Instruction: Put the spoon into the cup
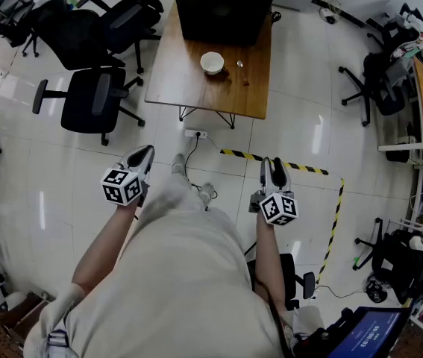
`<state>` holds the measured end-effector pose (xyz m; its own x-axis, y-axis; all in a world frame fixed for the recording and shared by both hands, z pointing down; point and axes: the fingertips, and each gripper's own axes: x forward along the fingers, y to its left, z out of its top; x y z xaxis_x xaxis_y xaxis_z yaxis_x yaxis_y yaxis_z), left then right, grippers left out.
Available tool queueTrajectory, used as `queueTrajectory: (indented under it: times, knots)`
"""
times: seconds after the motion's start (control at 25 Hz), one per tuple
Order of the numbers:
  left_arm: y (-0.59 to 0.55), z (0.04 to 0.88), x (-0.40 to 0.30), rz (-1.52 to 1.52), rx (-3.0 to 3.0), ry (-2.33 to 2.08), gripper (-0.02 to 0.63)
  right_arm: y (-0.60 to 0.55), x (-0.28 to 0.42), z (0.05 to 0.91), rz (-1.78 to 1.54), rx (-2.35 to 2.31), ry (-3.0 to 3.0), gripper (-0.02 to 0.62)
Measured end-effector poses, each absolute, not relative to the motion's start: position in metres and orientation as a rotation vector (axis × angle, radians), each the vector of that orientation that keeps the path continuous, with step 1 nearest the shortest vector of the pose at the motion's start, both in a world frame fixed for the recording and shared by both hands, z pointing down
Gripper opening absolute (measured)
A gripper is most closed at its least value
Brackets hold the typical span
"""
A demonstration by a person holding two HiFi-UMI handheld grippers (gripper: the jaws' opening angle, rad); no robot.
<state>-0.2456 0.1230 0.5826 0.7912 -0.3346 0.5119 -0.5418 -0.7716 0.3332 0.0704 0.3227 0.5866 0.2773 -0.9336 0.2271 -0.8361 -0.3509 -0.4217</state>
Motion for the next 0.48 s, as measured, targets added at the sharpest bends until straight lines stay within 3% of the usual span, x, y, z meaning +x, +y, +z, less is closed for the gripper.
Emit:
queueTrajectory:
  times: [0.48]
  knots:
    - [0.116, 0.57, -0.242, 0.547, 2.525, -0.685, 0.0, 0.303, 0.048, 0.567, -0.64, -2.206, 1.785, 0.152]
